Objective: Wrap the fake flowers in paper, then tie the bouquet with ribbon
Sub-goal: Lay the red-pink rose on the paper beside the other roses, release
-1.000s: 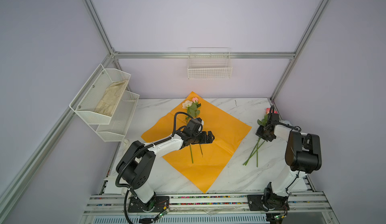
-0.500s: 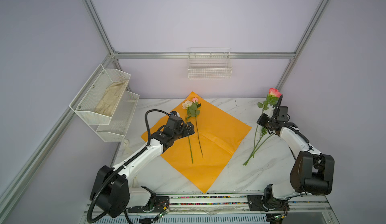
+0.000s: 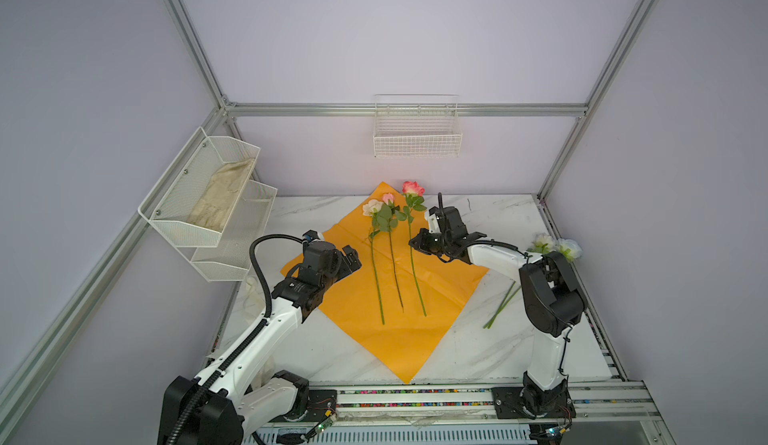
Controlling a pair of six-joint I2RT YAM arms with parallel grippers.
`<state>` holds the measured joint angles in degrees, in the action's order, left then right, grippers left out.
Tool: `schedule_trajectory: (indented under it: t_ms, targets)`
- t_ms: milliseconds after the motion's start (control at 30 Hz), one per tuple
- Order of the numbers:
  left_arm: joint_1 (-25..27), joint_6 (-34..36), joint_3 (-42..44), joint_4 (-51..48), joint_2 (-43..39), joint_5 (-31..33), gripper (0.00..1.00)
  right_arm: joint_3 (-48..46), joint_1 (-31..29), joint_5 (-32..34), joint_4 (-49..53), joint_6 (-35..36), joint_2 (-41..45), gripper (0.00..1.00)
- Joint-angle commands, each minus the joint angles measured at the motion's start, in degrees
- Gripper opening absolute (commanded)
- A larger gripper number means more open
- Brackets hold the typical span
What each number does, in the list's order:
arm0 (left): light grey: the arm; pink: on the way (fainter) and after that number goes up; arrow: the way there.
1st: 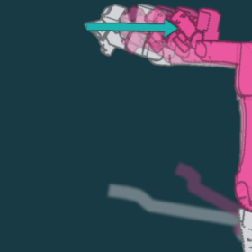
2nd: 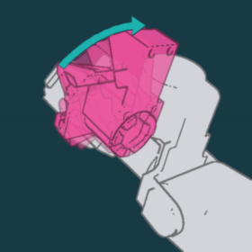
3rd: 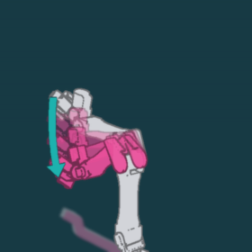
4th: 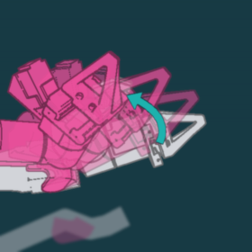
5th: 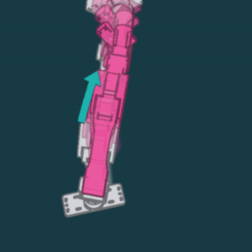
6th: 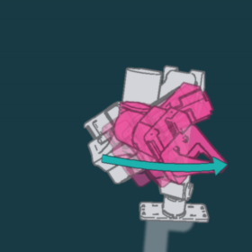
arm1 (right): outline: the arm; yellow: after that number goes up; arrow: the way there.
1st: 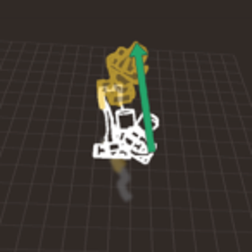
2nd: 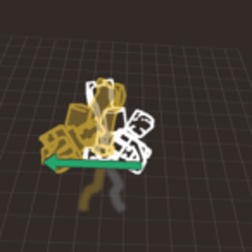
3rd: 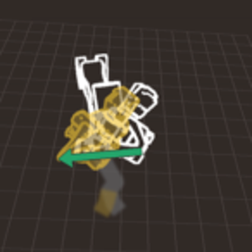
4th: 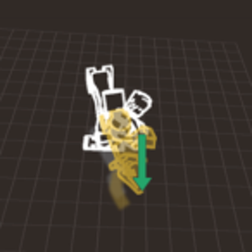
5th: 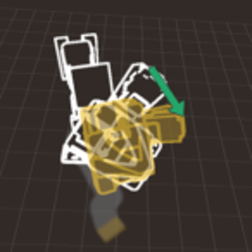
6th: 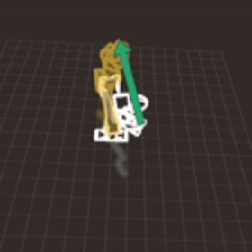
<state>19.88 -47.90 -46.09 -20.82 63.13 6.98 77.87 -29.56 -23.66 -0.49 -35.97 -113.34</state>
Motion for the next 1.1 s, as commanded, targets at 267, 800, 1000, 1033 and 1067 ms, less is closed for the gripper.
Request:
schedule_trajectory:
  t_ms: [267, 800, 1000, 1033, 1067]
  targets:
    - [-0.3, -1.0, 4.2, 2.2, -1.2, -3.3, 1.0, 9.9, -1.7, -1.2, 0.1, -3.1, -13.2, 0.0]
    - [1.8, 4.2, 1.4, 14.8, 7.4, -19.0, 1.0, 0.2, 4.7, 4.8, 5.9, 2.1, 4.3, 0.41]
    - [10.2, 7.7, -8.1, 15.6, 19.8, -20.8, 1.0, -16.2, 21.5, 15.8, 9.2, 4.5, 20.7, 0.4]
    - [11.7, 7.9, -10.3, 15.6, 22.6, -21.6, 1.0, -18.2, 25.5, 15.9, 10.0, 5.4, 22.8, 0.4]
    - [13.1, 8.2, -12.2, 15.6, 24.8, -22.3, 1.0, -19.7, 28.5, 16.2, 10.8, 6.4, 24.4, 0.4]
